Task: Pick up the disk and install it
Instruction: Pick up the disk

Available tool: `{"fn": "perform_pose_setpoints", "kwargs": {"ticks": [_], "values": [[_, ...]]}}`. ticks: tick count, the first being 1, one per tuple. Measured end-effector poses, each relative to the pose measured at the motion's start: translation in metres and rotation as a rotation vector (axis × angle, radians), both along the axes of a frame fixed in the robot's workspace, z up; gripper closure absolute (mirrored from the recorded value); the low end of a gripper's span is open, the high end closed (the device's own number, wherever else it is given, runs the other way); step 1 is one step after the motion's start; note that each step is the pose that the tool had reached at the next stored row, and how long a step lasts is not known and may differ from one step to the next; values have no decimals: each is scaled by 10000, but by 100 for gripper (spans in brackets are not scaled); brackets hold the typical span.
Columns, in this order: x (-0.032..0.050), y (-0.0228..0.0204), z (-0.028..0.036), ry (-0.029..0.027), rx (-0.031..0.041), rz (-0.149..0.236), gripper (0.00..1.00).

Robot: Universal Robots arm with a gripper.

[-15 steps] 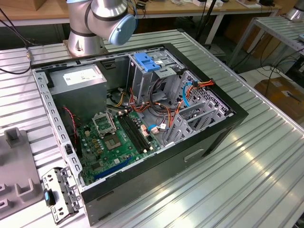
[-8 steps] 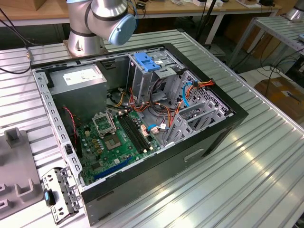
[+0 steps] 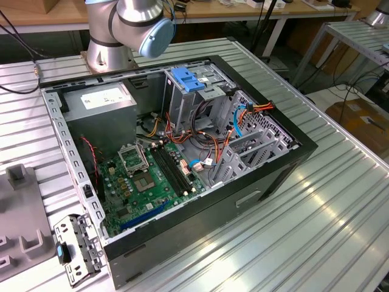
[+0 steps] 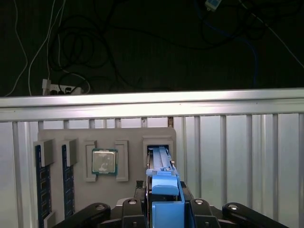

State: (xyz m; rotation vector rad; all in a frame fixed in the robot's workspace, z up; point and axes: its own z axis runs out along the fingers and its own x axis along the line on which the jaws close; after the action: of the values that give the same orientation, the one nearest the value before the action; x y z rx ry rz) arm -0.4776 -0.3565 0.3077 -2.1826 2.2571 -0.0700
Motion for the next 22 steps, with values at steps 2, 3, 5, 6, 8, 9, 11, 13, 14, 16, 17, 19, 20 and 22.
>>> {"fn": "perform_pose_setpoints", "kwargs": {"ticks": [2,3,5,6,8,9,11,13,14,16,17,19,20,22], "values": [[1,0,11,-2,-8,0,63],[1,0,15,-3,-13,0,63],[1,0,26,-3,-22,0,63],[2,0,37,-6,-31,0,63],[3,0,54,-7,-45,0,63],[3,0,58,-8,-49,1,63],[4,0,68,-9,-58,0,63],[4,0,77,-11,-69,0,63],[5,0,83,-11,-76,0,63],[5,0,94,-13,-87,0,63],[6,0,100,-14,-94,0,63],[7,0,121,-19,-111,0,63],[8,0,126,-19,-116,1,63],[9,0,143,-19,-128,0,63]]}}
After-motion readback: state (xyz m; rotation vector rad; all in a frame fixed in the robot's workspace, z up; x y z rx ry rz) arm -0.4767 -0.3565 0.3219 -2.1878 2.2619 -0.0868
